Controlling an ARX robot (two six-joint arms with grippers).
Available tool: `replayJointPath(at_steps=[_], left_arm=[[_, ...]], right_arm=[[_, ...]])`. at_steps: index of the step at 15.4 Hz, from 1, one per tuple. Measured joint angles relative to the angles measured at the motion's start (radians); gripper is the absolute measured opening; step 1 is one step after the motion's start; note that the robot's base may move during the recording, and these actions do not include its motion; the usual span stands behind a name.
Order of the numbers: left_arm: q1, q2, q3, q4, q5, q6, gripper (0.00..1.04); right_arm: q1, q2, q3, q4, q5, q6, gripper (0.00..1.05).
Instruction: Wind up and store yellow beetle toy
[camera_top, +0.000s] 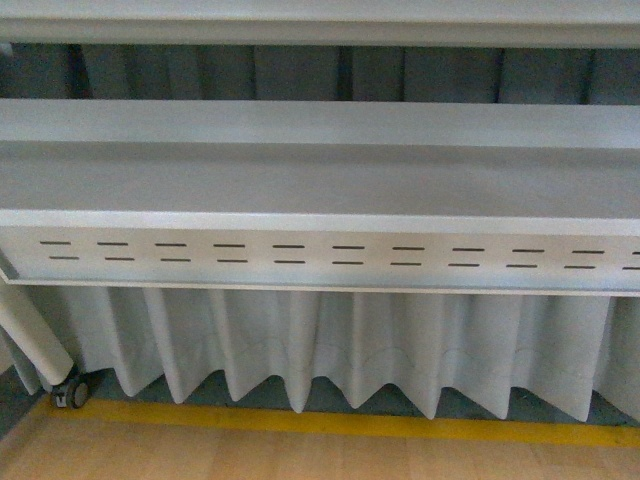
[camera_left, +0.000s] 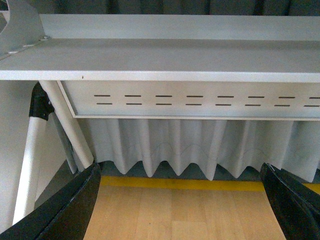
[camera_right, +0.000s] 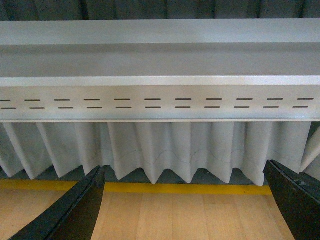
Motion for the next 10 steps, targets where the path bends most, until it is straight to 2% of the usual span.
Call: replayJointPath(at_steps=[10], left_arm=[[0.0, 0.0, 0.0, 0.0, 0.0, 0.0, 0.98]], right_arm=[[0.0, 0.0, 0.0, 0.0, 0.0, 0.0, 0.98]])
